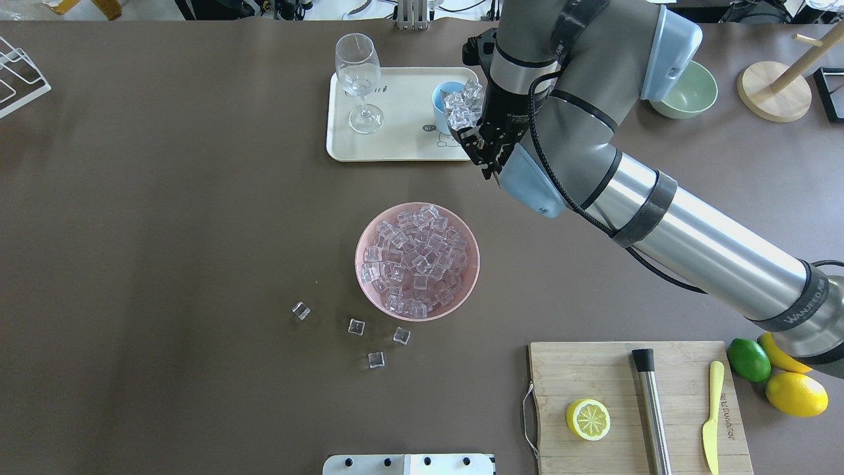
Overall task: Put ice in cup with scoop
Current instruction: 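Tilt the scoop over the light-blue cup to pour the ice in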
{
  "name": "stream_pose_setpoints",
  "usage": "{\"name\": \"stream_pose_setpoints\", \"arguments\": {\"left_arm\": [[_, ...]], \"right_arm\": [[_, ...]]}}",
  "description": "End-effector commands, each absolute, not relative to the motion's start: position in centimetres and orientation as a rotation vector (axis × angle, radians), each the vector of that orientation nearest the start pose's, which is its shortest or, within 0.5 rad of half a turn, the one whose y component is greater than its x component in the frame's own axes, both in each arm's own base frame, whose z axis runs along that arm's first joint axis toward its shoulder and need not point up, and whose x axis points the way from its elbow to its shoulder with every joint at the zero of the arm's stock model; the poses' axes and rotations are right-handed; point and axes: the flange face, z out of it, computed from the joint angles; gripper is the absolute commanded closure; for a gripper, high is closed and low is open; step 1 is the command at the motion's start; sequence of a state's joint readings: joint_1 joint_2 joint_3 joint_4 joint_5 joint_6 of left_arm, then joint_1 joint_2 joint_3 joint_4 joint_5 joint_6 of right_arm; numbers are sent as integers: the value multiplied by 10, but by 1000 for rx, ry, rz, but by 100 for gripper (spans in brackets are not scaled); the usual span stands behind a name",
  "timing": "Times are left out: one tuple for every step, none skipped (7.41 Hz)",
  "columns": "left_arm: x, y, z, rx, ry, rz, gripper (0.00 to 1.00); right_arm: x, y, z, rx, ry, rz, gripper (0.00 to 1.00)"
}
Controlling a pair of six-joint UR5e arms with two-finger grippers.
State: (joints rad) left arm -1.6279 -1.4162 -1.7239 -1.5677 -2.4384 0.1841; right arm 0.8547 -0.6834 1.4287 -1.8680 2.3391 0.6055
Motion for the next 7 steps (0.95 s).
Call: {"name": "stream_pose_setpoints", "arguments": {"left_arm": [[-82,-423,643,109,863,120,1],[-82,-423,643,109,863,120,1],[-82,-423,641,112,863,121,1],[-82,-423,641,112,863,121,1],[-82,-423,641,112,863,120,1],[-82,-424,641,113,863,120,1],[-82,-423,641,112,863,120,1]], "right_arm": [[-439,-616,174,-184,-878,-266,100],[-439,-612,167,-205,-886,-266,100],[-436,-607,164,-230,-892,-262,100],[-438,-607,171,-238,-886,-260,100],[-439,-606,172,-240,-885,-263,100],[-437,-605,174,-238,-886,-262,100],[-437,-605,174,-241,-888,-261,100]]}}
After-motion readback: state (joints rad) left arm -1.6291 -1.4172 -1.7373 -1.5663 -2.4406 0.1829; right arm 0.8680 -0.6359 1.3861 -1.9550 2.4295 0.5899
